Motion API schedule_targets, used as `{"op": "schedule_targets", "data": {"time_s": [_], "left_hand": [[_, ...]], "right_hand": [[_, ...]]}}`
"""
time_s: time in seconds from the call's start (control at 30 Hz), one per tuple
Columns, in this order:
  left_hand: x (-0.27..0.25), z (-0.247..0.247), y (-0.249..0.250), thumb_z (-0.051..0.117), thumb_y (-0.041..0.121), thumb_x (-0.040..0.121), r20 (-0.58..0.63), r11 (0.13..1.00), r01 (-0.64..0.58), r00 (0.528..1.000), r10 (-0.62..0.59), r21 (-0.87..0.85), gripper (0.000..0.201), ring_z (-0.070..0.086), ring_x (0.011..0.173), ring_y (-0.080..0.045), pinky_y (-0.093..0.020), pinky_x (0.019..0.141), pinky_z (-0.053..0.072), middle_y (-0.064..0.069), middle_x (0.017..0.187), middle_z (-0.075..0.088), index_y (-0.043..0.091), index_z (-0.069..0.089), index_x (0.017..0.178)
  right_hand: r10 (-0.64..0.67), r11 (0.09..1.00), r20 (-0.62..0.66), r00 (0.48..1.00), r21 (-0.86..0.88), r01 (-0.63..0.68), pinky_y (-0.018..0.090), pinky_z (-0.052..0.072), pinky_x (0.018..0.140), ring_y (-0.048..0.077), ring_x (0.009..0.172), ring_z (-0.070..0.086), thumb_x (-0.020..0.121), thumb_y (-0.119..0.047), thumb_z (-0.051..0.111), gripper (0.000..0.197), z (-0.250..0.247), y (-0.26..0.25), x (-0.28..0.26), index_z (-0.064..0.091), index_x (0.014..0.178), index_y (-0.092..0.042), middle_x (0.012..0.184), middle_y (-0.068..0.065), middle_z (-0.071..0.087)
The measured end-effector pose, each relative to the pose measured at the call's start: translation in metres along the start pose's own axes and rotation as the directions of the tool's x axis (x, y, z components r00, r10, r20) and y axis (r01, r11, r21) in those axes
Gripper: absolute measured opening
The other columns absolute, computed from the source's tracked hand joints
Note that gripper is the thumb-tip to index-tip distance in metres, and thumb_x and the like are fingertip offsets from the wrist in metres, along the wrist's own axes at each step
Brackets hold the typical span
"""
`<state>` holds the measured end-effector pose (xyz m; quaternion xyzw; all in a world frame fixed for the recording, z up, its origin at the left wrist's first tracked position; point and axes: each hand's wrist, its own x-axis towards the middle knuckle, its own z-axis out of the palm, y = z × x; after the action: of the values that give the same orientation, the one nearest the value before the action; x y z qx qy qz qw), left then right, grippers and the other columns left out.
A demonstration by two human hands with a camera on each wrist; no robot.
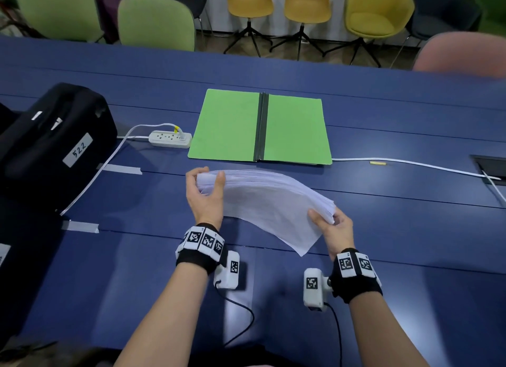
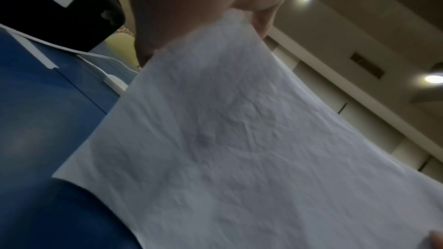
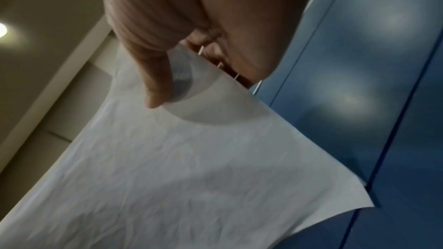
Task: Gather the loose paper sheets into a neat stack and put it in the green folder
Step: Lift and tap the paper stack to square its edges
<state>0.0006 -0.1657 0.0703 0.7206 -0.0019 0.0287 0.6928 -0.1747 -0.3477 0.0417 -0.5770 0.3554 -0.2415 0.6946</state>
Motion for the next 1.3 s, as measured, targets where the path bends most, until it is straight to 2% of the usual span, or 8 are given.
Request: {"op": "schedule_targets", "data": {"time_s": [0.53, 0.7, 0.83, 0.93, 1.03, 1.1, 1.2, 1.3], "left_hand": [[0.007, -0.005, -0.005, 0.042, 0.008, 0.097, 0.087, 0.996, -0.088, 0.992, 0.086, 0.018, 0.022, 0.05, 0.116, -0.027, -0.002, 0.082, 0.034, -0.004, 0.125, 0.053, 0.025, 0.039, 0.083], [0.017, -0.011, -0.008, 0.053, 0.017, 0.088, 0.208, 0.995, 0.046, 0.978, -0.027, -0.087, 0.018, 0.047, 0.124, -0.022, -0.031, 0.103, 0.035, -0.013, 0.135, 0.049, 0.027, 0.038, 0.091], [0.031, -0.023, 0.0, 0.076, 0.041, 0.063, 0.454, 0.986, 0.164, 0.876, -0.161, 0.033, 0.104, 0.036, 0.136, -0.01, -0.03, 0.111, 0.028, 0.001, 0.149, 0.034, 0.029, 0.013, 0.144], [0.041, -0.035, 0.002, 0.089, 0.053, 0.04, 0.525, 0.972, 0.147, 0.821, -0.224, 0.184, 0.125, 0.048, 0.129, -0.01, -0.03, 0.107, 0.038, 0.002, 0.144, 0.046, 0.024, 0.027, 0.144], [0.04, -0.041, 0.011, 0.092, 0.052, 0.028, 0.56, 0.966, 0.215, 0.787, -0.258, 0.143, 0.085, 0.07, 0.079, -0.002, -0.017, 0.071, 0.056, 0.009, 0.086, 0.076, 0.012, 0.066, 0.098], [0.031, -0.035, 0.024, 0.088, 0.031, 0.052, 0.549, 0.98, 0.185, 0.813, -0.195, 0.074, 0.038, 0.06, 0.05, 0.008, -0.007, 0.054, 0.046, 0.016, 0.052, 0.066, 0.014, 0.059, 0.071], [0.026, -0.031, 0.027, 0.07, 0.005, 0.08, 0.457, 0.988, 0.155, 0.877, -0.145, 0.017, 0.013, 0.066, 0.063, 0.007, -0.017, 0.069, 0.05, 0.018, 0.064, 0.071, 0.017, 0.066, 0.08], [0.019, -0.032, 0.005, 0.073, 0.006, 0.079, 0.405, 0.981, 0.187, 0.895, -0.189, 0.043, 0.022, 0.067, 0.075, 0.003, -0.011, 0.069, 0.053, 0.014, 0.085, 0.071, 0.025, 0.066, 0.088]], "right_hand": [[0.055, 0.995, 0.02, 0.998, -0.088, -0.053, 0.01, 0.052, 0.06, -0.002, 0.063, 0.067, 0.088, -0.01, 0.064, 0.013, 0.011, -0.004, 0.009, 0.066, 0.079, -0.02, 0.079, -0.007, 0.069], [0.041, 0.985, 0.047, 0.998, -0.17, -0.032, 0.023, 0.053, 0.075, 0.007, 0.074, 0.067, 0.089, -0.012, 0.062, 0.015, 0.007, -0.009, 0.005, 0.066, 0.081, -0.025, 0.083, -0.007, 0.069], [0.005, 0.968, 0.065, 0.998, -0.252, 0.011, 0.045, 0.051, 0.088, 0.022, 0.084, 0.062, 0.089, -0.015, 0.064, 0.02, 0.004, -0.029, 0.01, 0.069, 0.073, -0.025, 0.081, -0.002, 0.067], [-0.043, 0.972, 0.138, 0.989, -0.221, 0.073, 0.046, 0.051, 0.087, 0.02, 0.085, 0.062, 0.075, -0.043, 0.074, 0.014, 0.0, -0.054, 0.011, 0.075, 0.074, -0.029, 0.084, 0.0, 0.069], [-0.082, 0.978, 0.142, 0.986, -0.179, 0.107, 0.031, 0.052, 0.077, 0.013, 0.081, 0.062, 0.053, -0.07, 0.074, 0.043, -0.004, -0.07, 0.015, 0.075, 0.08, -0.037, 0.078, -0.012, 0.071], [-0.14, 0.976, 0.131, 0.981, -0.148, 0.159, 0.024, 0.051, 0.074, 0.001, 0.075, 0.062, 0.069, -0.053, 0.074, 0.025, -0.002, -0.077, 0.015, 0.075, 0.08, -0.031, 0.075, -0.019, 0.072], [-0.207, 0.972, 0.081, 0.975, -0.094, 0.215, 0.014, 0.051, 0.071, -0.009, 0.072, 0.063, 0.088, -0.009, 0.062, 0.016, 0.005, -0.075, 0.014, 0.068, 0.086, -0.024, 0.074, -0.023, 0.071], [-0.145, 0.981, 0.073, 0.987, -0.117, 0.153, 0.014, 0.051, 0.066, -0.008, 0.065, 0.063, 0.088, -0.003, 0.062, 0.019, 0.011, -0.055, 0.01, 0.067, 0.082, -0.021, 0.068, -0.018, 0.071]]}}
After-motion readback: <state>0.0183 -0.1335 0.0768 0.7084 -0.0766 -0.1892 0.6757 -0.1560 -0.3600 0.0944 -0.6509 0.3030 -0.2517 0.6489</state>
